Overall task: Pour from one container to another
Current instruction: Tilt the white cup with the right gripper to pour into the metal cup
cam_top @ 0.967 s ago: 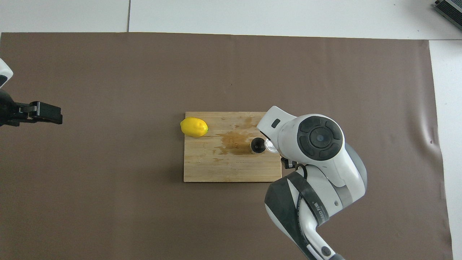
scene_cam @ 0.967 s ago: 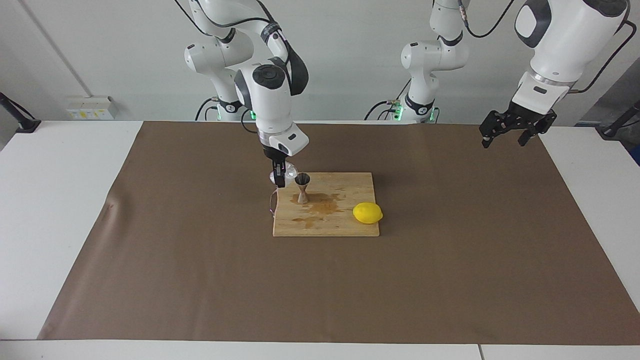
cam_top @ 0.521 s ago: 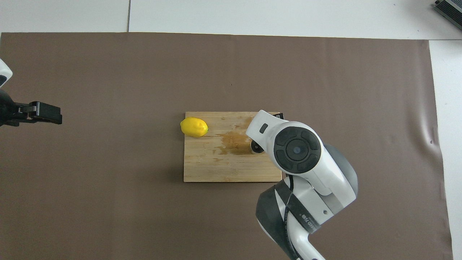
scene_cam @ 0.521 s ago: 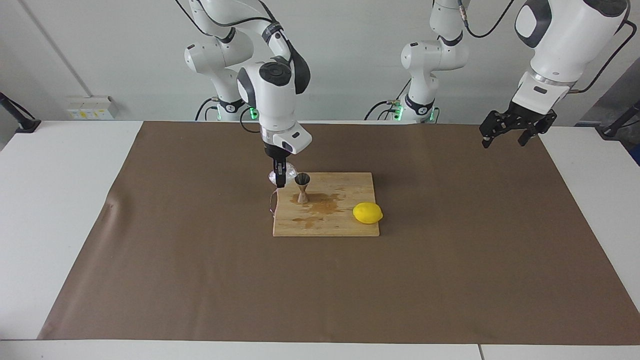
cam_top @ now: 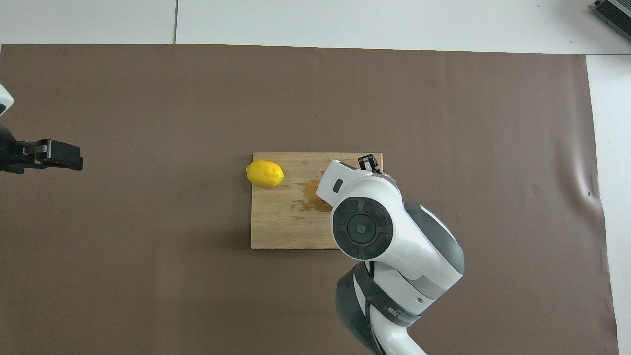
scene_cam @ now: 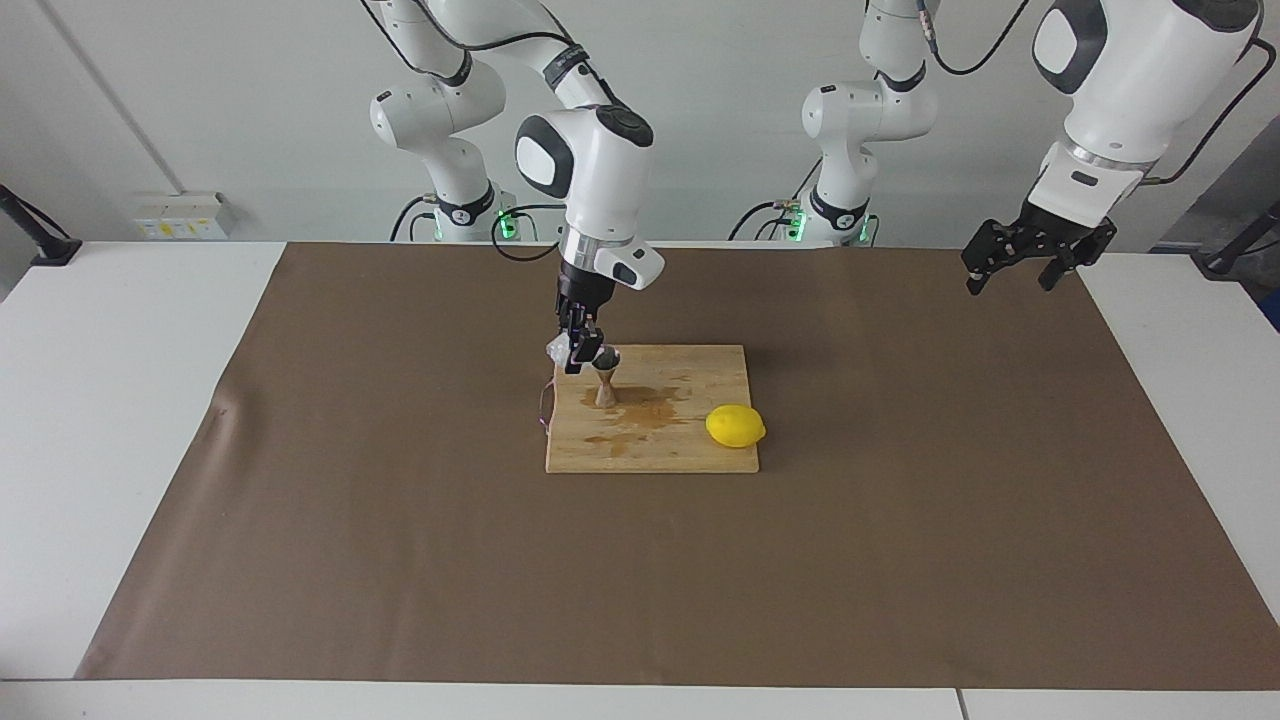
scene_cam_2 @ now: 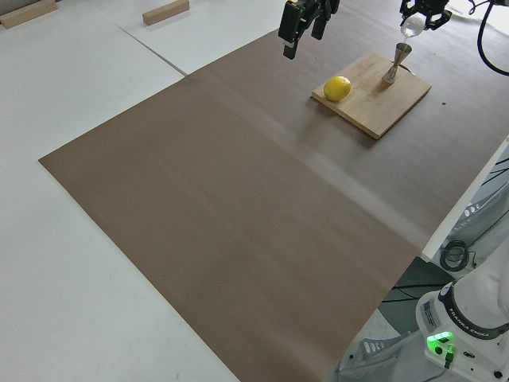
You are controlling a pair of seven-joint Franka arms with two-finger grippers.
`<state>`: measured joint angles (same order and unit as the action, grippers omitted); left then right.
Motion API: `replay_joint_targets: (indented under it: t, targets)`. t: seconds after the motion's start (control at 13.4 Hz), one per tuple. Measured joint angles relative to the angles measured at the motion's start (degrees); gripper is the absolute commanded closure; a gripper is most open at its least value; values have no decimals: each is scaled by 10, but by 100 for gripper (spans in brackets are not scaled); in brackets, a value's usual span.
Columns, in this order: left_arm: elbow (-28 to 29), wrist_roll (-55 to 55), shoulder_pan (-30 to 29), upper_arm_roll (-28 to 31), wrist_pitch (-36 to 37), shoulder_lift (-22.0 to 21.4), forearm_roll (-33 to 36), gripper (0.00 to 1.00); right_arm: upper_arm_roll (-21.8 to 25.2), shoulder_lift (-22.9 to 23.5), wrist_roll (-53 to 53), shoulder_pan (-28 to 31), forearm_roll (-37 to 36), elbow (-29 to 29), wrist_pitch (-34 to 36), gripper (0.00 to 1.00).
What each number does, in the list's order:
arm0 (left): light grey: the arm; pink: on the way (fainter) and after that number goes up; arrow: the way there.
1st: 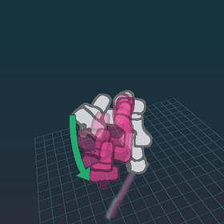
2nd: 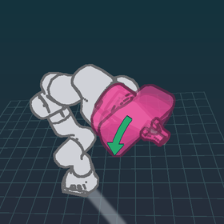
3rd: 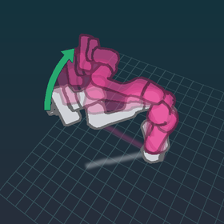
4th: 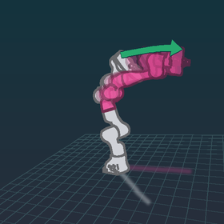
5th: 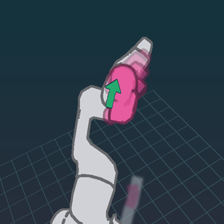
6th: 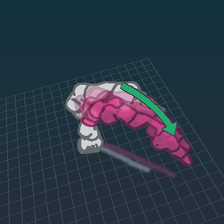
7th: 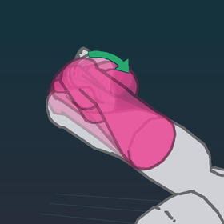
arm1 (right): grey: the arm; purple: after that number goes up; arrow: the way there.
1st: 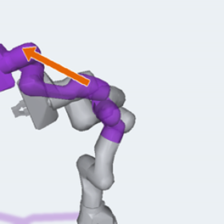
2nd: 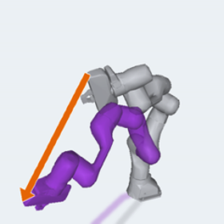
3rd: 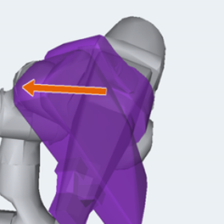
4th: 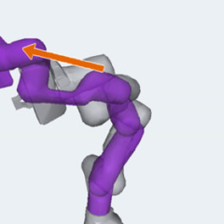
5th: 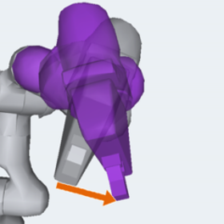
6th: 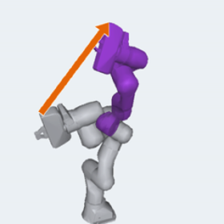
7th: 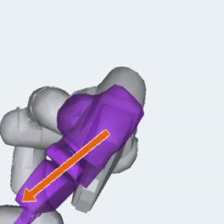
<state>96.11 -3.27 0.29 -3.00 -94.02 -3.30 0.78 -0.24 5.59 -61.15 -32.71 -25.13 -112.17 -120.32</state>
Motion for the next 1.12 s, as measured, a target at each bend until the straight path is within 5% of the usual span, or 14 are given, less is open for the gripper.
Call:
replay_joint_targets:
  t: [1.12]
  targets:
    - [0, 0, -3, 1, 1, -1, 0, 0, -2, 5, 0, -35, -126, -12, 9, 100]
